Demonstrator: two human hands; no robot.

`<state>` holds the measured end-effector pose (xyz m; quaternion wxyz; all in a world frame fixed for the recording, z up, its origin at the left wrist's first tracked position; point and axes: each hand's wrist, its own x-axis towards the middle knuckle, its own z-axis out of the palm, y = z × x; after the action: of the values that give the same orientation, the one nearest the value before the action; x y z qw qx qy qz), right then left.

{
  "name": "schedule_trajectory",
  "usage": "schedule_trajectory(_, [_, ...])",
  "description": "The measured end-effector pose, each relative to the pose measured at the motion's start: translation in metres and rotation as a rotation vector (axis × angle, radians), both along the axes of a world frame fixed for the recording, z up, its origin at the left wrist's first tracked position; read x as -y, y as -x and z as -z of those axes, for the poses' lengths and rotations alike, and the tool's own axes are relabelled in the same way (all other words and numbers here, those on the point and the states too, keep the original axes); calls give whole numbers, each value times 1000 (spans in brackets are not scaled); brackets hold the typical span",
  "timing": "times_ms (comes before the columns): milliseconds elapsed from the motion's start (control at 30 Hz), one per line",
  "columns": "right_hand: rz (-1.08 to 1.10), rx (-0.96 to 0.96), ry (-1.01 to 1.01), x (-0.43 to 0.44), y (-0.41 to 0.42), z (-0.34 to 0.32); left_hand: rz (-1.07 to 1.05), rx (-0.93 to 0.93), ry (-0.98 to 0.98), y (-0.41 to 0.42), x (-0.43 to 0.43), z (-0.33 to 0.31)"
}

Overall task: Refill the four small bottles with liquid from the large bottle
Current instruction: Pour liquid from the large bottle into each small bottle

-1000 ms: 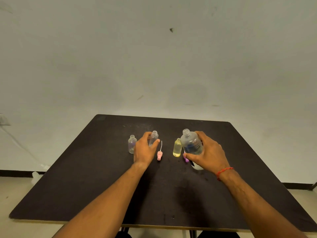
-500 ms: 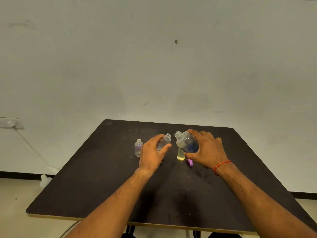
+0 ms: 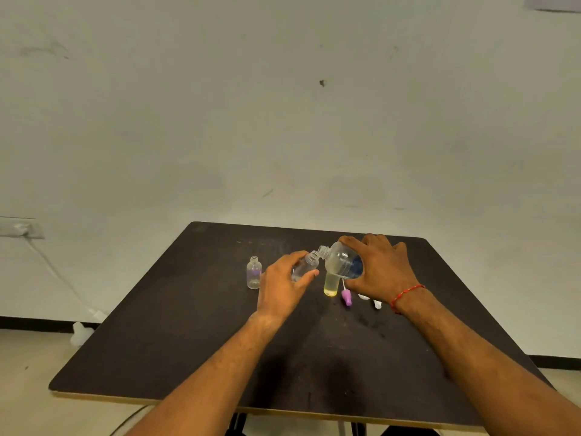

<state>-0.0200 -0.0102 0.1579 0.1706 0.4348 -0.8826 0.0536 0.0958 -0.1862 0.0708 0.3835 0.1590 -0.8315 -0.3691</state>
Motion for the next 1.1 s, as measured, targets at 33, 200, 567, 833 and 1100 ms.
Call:
schedule_trajectory(33, [-4,-6,-7,0,0,-1,0,5,-1,0,0,0])
schedule_trajectory(200, [-25,-37,-40,0,-2,-11,1,39,-3,-1,-1,0])
schedule_trajectory(567, [-57,-106,-90,1,-4,-24,7,61,-2,-5,-2,-2])
schedule_trajectory(833, [-59,-154,-117,3,-4,-28,10,60,3,-6,-1,-4])
schedule_trajectory(1100, [-63,-183,-132,4,-4,-32,9,56,-5,-7,-2,-7])
